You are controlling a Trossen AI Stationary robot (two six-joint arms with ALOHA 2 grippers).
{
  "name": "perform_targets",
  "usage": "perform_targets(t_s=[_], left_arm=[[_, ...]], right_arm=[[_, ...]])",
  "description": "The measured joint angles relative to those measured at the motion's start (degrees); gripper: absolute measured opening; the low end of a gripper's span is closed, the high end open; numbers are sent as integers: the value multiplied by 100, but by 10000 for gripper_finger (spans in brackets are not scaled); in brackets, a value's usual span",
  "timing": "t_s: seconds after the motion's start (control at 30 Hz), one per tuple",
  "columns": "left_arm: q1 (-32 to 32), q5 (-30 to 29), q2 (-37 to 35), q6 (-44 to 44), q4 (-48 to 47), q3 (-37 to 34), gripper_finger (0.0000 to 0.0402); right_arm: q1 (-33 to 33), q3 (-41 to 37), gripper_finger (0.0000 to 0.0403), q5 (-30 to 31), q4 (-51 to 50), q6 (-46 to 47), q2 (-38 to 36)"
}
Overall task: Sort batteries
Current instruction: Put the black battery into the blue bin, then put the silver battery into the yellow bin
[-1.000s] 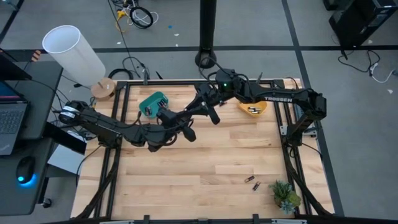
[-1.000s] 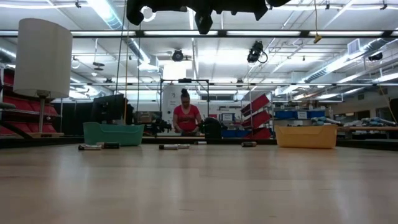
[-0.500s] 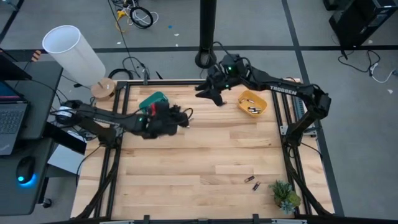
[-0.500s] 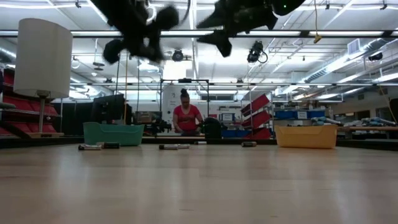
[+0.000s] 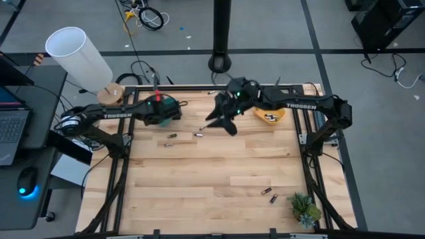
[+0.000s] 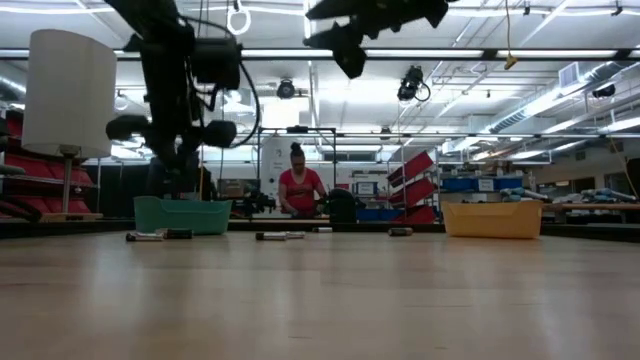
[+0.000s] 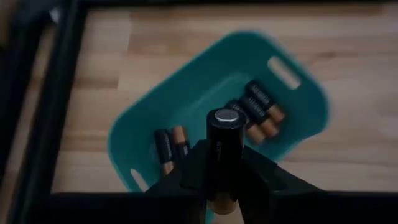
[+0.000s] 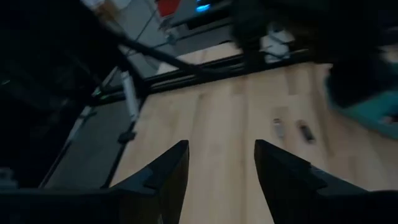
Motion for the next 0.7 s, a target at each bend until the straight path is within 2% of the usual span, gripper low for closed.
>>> perform_targets(t_s=[0.1,0.23,0.37,0.47,0.53,0.6,0.7], left_arm=[[329,308,5,21,197,-162,104],[507,407,4,32,246,-189,143],[500,711,0,680,238,-5,162],[116,832,-1,1549,305,245,165],[-332,856,-1,2130,488,412,166],[-806,864,-5,2657,678,530,166],[-1466,972,-6,3090,675,525,167]], right_arm=[[270,0,191,18,0,-46,0],[493,0,191,59,-48,-86,0],[543,2,191,85,-366,-88,0],[527,2,190,52,-946,-167,0],[535,-44,187,307,-1267,-351,0],[569,-272,182,591,-1254,-430,-2],[571,-771,172,672,-784,-242,4]])
